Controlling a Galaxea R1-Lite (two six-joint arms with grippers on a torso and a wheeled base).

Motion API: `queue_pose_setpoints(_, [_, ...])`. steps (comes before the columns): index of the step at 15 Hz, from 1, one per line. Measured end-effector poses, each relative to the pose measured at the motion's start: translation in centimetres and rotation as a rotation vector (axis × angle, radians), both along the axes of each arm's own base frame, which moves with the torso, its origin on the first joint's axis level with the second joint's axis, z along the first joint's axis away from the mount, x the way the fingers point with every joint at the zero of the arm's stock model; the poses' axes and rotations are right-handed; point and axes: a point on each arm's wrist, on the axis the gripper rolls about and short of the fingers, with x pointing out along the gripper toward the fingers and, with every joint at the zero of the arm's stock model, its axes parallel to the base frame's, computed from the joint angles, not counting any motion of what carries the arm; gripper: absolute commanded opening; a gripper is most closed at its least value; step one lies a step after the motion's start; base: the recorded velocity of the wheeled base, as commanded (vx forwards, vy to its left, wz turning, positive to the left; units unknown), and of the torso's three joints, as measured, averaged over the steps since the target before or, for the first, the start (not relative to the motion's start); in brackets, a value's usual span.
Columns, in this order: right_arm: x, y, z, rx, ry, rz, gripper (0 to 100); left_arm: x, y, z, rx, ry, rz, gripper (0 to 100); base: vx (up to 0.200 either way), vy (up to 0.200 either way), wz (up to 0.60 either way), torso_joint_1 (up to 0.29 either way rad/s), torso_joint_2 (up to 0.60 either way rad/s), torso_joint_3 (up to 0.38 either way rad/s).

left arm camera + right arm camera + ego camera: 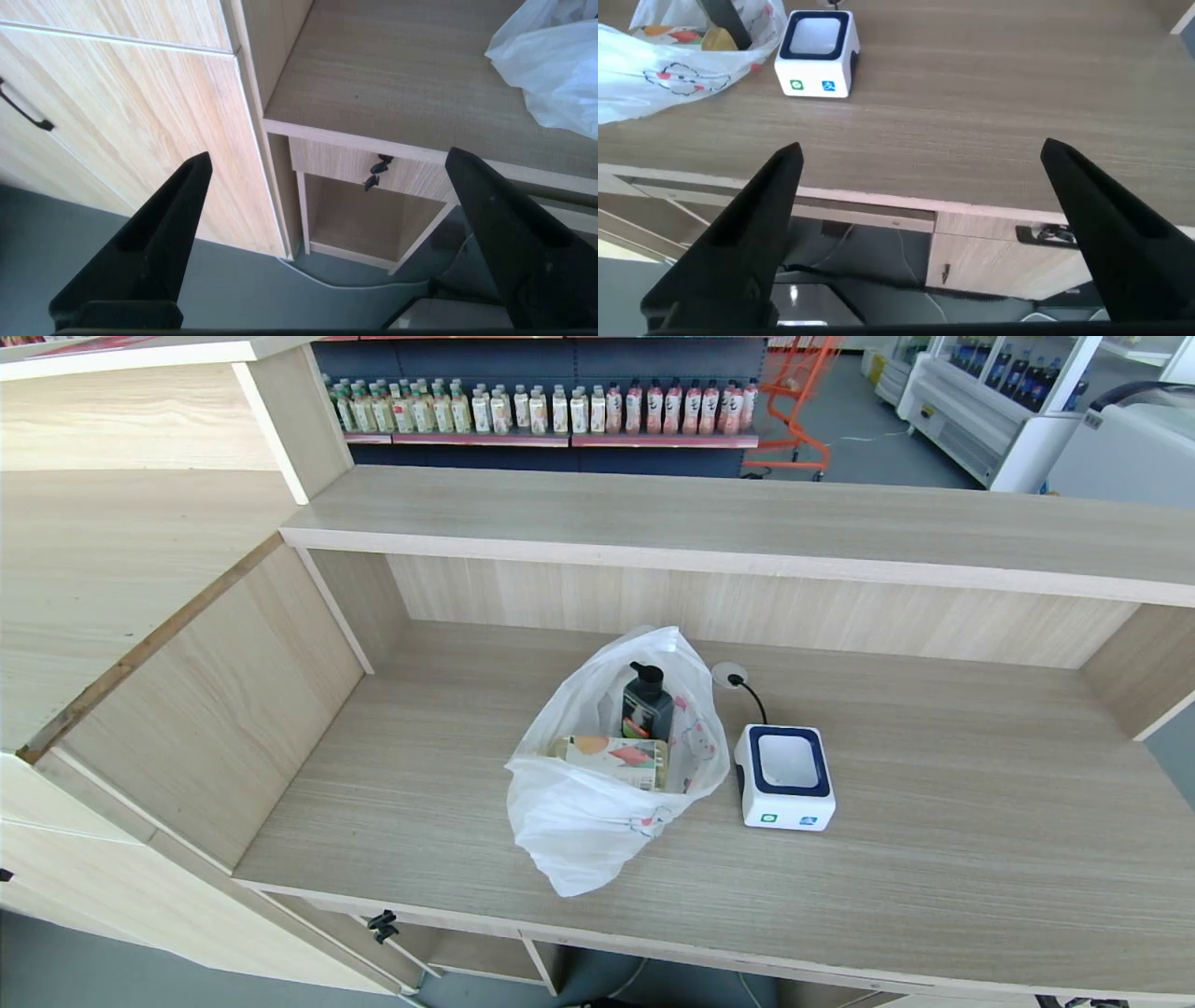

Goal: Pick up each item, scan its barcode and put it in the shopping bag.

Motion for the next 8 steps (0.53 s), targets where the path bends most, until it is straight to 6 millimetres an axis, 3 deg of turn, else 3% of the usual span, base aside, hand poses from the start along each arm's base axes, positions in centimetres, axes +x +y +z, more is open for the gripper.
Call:
queue_pose_setpoints(1, [-0.05, -0.02, -0.01, 0.0, -0.006, -0.007, 0, 0.0, 0.0, 0.0, 0.0, 0.0, 0.0, 100, 0.0, 0.0, 0.0, 0.0, 0.0, 0.0])
queue_pose_setpoints(8, [-0.12, -0.02, -0.06, 0.014, -0.014, -0.009, 0, 0.0, 0.0, 0.0, 0.0, 0.0, 0.0, 100, 0.0, 0.0, 0.0, 0.0, 0.0, 0.0])
